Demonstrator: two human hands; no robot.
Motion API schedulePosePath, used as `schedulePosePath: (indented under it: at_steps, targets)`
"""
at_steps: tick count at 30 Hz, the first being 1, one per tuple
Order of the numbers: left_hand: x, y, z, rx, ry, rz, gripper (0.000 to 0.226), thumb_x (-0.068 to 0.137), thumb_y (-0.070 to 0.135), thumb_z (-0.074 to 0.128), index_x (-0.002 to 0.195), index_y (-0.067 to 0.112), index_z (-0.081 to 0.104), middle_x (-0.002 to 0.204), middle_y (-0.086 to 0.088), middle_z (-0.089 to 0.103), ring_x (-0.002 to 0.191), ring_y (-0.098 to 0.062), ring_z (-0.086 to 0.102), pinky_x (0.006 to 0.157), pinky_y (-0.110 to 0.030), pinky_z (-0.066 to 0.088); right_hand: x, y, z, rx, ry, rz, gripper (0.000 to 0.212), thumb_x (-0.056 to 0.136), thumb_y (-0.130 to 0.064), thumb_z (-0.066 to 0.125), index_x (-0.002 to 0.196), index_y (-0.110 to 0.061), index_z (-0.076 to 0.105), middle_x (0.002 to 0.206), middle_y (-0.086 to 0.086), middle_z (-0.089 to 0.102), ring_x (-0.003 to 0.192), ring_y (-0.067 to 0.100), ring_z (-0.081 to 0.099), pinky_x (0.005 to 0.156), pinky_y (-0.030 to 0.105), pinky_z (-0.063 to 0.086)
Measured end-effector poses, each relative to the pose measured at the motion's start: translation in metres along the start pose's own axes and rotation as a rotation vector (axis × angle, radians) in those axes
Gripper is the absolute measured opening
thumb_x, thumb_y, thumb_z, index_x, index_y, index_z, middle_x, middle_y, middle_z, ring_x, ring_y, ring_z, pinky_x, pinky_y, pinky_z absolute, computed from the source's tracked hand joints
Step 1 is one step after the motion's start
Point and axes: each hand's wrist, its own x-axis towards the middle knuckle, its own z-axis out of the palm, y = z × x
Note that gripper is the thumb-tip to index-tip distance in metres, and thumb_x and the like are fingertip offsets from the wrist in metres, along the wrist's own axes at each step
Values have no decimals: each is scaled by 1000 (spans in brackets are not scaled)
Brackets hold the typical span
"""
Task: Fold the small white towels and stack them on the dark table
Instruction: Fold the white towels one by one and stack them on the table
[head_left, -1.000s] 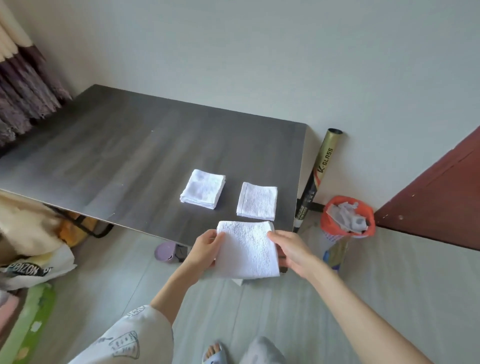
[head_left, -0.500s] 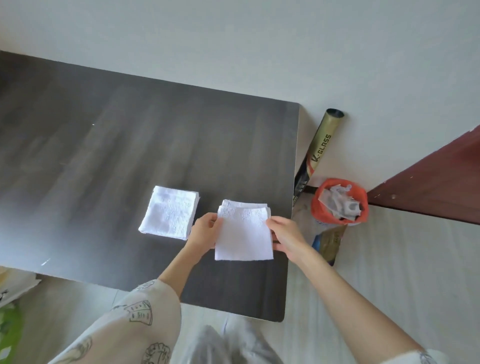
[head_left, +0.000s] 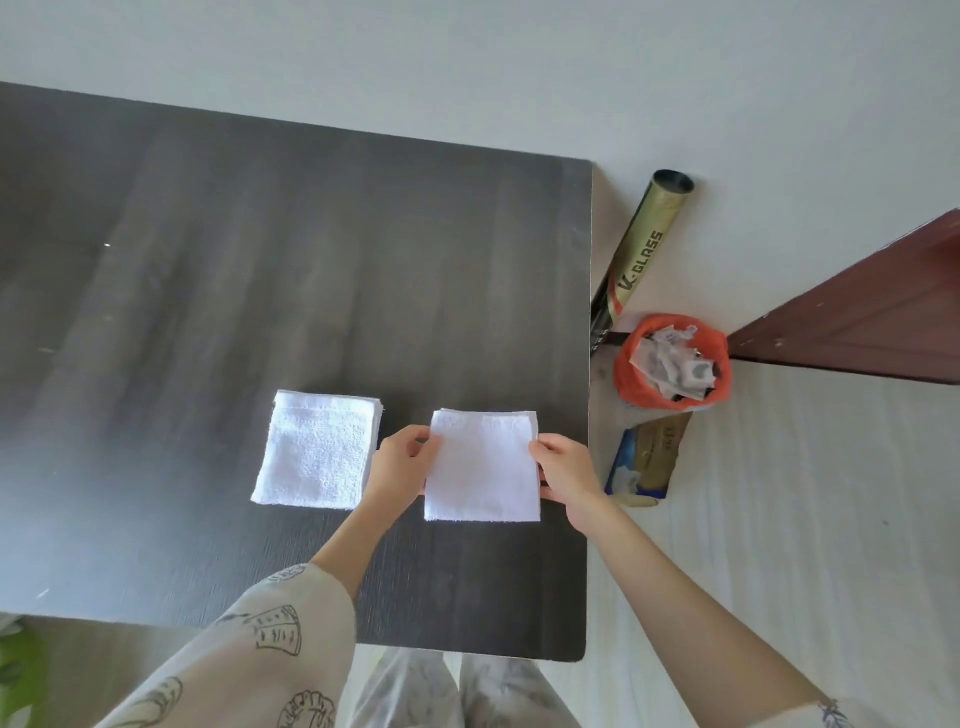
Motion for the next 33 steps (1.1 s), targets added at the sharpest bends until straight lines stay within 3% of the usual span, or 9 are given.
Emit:
schedulePosePath:
  at_steps: [2,7,16,22,24,26,29,31,33]
  targets:
    - [2,-2,1,18,0,-4,20,94,26,49,105,14,61,91,-5,65,84,-24,63,71,-38,58,1,-1,2,-51,29,-16,20,95,-15,45,106,-13,61,100,5,60,100,26,59,91,46,52]
    - [7,-3,3,66,19,22,18,95,29,46,100,18,60,86,-4,64,83,-27,63,74,-44,57,1,0,5,-133,71,-76,13,94,-14,45,91,-16,57,86,1,56,98,28,58,89,49,50]
    - [9,-11,6,87,58,58,24,93,35,49,107,21,62,84,1,66,77,-21,65,72,-46,57,9,11,4,-128,80,-171,17,97,-15,44,101,-8,58,92,-2,54,89,12,51,70,19,40]
    - [12,-7,9,103,104,13,18,92,37,50,100,21,52,89,4,60,80,-19,61,73,-44,56,19,14,6,-156,187,-174,20,95,-17,49,110,-7,58,105,4,58,96,16,55,66,13,38]
    - [6,-3,10,220,199,113,16,92,31,51,99,17,47,93,4,53,82,-22,57,67,-39,50,14,12,7,-251,339,-288,25,93,-16,52,116,-8,56,115,6,55,103,17,53,80,15,41]
    - [-2,-4,12,388,302,372,14,92,19,51,102,9,49,101,-2,51,89,-25,54,67,-38,46,4,10,9,-417,474,-530,28,92,-13,52,119,-8,55,121,7,54,113,19,50,95,23,41]
    - [-7,-18,22,750,289,751,29,90,11,41,117,4,51,125,-14,54,117,-33,52,94,-46,46,-1,23,19,-800,447,-872,38,87,-8,57,125,-5,54,134,12,51,129,27,45,110,38,30]
    - [-4,-29,26,932,203,795,43,92,17,33,131,3,43,142,-15,43,132,-32,39,109,-48,32,5,36,25,-1022,370,-905,50,83,-10,64,131,-4,50,140,15,47,133,30,41,111,44,24]
    - [3,-35,27,1024,150,750,51,94,24,29,139,2,35,148,-15,34,137,-31,32,112,-50,26,15,44,29,-1114,347,-835,53,86,-19,62,134,-4,46,143,15,43,134,29,39,109,44,25]
